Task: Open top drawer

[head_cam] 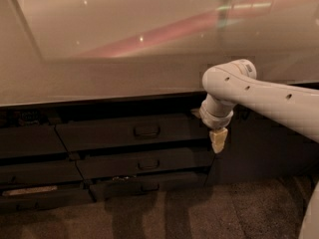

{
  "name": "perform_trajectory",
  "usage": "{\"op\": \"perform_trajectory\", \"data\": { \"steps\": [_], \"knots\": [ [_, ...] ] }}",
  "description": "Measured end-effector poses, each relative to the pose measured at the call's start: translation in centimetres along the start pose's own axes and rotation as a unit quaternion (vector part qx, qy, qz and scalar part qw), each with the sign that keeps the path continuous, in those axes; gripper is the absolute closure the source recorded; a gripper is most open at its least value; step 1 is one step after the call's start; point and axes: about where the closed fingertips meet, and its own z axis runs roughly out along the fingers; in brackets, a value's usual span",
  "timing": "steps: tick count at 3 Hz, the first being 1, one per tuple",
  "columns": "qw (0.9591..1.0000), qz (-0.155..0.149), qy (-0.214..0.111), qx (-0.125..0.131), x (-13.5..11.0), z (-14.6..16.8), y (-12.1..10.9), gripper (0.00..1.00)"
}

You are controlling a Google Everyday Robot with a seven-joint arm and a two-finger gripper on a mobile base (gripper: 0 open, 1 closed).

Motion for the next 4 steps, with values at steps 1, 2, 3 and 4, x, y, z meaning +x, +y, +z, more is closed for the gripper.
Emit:
{"op": "perform_trajectory", "data": {
  "steps": [1, 2, 3, 4],
  "knots": [
    [1.0, 0.0, 0.0, 0.0, 0.0, 0.0, 0.0, 0.42],
    [1.0, 0.0, 0.0, 0.0, 0.0, 0.01, 0.0, 0.66],
    [1.0, 0.0, 0.0, 0.0, 0.0, 0.01, 0.0, 0.89],
    [1.0, 0.0, 0.0, 0.0, 0.0, -0.01, 0.0, 1.0]
  ]
}}
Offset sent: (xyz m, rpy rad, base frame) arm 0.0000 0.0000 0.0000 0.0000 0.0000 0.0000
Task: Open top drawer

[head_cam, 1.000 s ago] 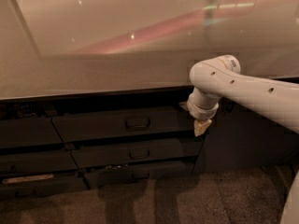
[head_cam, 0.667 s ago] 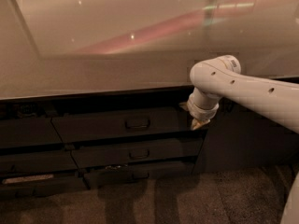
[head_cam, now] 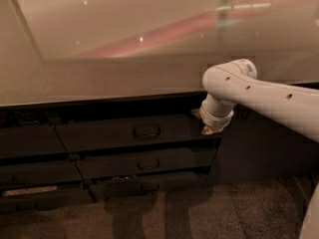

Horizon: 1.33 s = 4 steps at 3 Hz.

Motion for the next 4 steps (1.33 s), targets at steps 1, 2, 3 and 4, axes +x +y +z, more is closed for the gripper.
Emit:
{"op": "perform_trajectory", "data": {
  "steps": [1, 2, 3, 4],
  "knots": [
    [1.0, 0.0, 0.0, 0.0, 0.0, -0.5, -0.1, 1.0],
    [1.0, 0.0, 0.0, 0.0, 0.0, -1.0, -0.1, 1.0],
    [1.0, 0.0, 0.0, 0.0, 0.0, -1.7, -0.2, 1.0],
    [1.0, 0.0, 0.0, 0.0, 0.0, -2.4, -0.3, 1.0]
  ]
}}
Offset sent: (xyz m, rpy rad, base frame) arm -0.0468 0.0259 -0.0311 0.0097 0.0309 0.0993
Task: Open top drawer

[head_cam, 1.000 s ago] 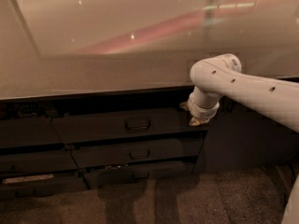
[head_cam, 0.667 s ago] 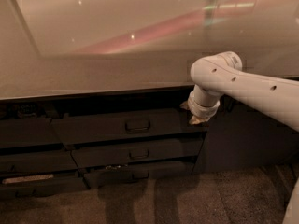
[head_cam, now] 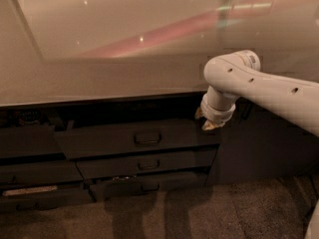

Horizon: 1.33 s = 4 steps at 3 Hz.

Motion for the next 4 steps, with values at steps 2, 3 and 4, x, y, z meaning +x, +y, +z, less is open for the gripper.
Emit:
{"op": "perform_trajectory", "data": {
  "steps": [2, 3, 4],
  "knots": [
    [0.9999, 0.004, 0.01, 0.012, 0.1, -1.6, 0.2, 1.0],
    [0.9999, 0.004, 0.01, 0.012, 0.1, -1.6, 0.3, 1.0],
    [0.9999, 0.002, 0.003, 0.013, -0.3, -1.4, 0.9, 1.0]
  ]
}}
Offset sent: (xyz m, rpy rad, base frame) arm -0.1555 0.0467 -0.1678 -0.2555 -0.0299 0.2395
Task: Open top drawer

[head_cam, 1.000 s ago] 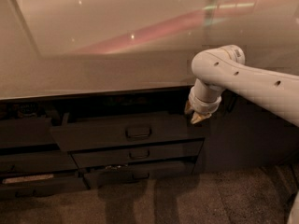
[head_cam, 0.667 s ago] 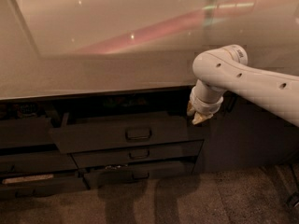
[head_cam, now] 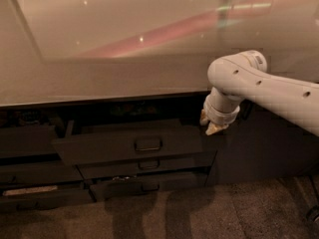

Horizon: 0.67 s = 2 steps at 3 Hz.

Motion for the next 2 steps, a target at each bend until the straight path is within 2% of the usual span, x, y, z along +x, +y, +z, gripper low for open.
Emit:
{"op": "perform_trajectory", "data": {
  "steps": [2],
  "knots": [
    [1.0, -0.004, -0.009, 0.002, -0.73, -0.07, 0.79, 1.0]
  ]
}}
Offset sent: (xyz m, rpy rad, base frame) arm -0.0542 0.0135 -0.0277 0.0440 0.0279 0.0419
